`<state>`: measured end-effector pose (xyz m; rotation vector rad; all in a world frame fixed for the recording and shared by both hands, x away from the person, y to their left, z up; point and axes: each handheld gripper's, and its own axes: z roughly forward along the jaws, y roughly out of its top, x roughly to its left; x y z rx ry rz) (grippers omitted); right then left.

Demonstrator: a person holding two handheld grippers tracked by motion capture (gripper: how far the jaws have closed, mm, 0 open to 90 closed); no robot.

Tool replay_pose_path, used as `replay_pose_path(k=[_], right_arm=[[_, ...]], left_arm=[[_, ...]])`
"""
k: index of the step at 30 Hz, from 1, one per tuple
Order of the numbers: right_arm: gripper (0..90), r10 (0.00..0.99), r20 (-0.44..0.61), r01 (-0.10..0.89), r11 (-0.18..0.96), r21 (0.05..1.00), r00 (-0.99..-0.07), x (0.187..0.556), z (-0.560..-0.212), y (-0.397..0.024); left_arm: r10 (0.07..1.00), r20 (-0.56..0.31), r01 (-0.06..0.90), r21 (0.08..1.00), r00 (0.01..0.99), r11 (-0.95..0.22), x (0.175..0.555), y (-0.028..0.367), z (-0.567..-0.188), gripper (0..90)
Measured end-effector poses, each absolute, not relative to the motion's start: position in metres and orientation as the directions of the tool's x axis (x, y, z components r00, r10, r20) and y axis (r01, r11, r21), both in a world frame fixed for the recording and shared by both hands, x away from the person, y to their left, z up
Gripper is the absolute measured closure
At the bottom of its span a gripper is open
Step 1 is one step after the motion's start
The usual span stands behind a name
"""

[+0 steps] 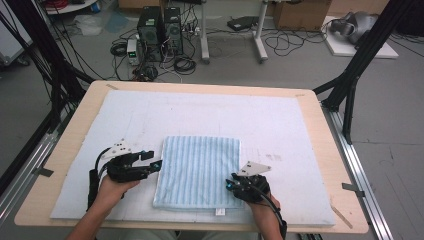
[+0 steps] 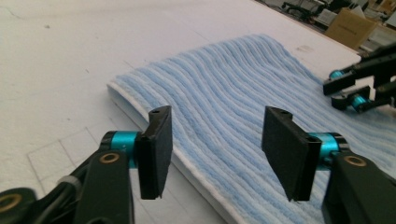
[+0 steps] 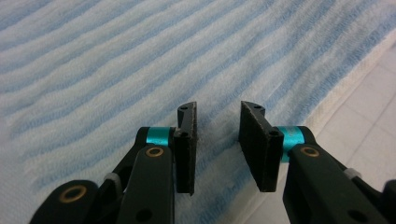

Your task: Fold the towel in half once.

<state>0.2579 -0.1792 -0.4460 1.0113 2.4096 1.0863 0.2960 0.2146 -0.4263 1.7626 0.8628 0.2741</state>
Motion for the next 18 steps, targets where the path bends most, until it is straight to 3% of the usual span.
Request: replay_pose_path(k=[9, 15, 18], right_arm=[[64.7, 0.709, 0.014, 0.472, 0.455, 0.755, -0.705, 0.249, -0.447, -0.197], [55.5, 0.721, 0.054, 0.495, 0.418, 0.762, -0.691, 0.250, -0.445, -0.203], [59.2, 0.742, 0.061, 0.471, 0.357, 0.806, -0.667, 0.258, -0.436, -0.209]], left_arm=[[0.706, -0.232, 0.414, 0.905, 0.669, -0.095, 0.304, 0.216, -0.426, 30.9], [0.717, -0.231, 0.422, 0.901, 0.658, -0.097, 0.315, 0.217, -0.427, 29.9], [0.711, -0.202, 0.401, 0.908, 0.674, -0.123, 0.323, 0.215, -0.422, 30.8]])
